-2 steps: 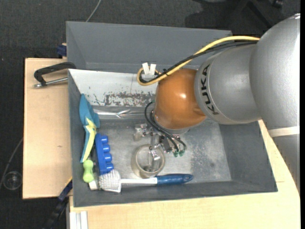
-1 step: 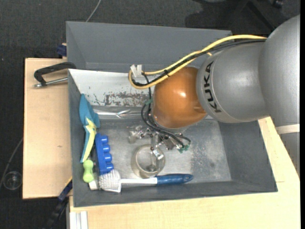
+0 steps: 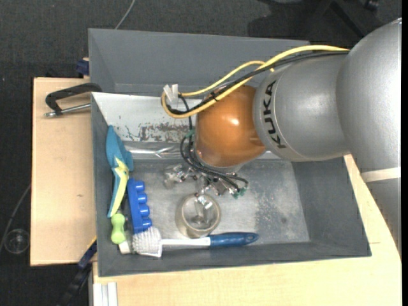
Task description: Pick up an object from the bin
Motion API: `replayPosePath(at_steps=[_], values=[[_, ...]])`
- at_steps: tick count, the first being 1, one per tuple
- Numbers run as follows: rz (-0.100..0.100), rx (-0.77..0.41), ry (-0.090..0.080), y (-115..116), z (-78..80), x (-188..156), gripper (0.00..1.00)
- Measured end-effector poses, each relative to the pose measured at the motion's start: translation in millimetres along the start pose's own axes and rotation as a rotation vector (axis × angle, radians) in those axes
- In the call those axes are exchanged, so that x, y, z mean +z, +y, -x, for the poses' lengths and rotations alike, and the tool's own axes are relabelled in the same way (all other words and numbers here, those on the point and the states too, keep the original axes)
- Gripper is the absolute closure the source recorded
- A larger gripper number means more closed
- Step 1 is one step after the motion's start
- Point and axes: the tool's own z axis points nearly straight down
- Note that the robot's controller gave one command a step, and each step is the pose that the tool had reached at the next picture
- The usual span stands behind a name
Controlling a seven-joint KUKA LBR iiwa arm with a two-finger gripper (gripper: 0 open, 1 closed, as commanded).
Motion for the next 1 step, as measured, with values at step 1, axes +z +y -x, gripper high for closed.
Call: replayPosePath(at_steps=[1], values=[[0.003, 0.282, -0.001, -7.1, 3.6, 1.4, 0.0]])
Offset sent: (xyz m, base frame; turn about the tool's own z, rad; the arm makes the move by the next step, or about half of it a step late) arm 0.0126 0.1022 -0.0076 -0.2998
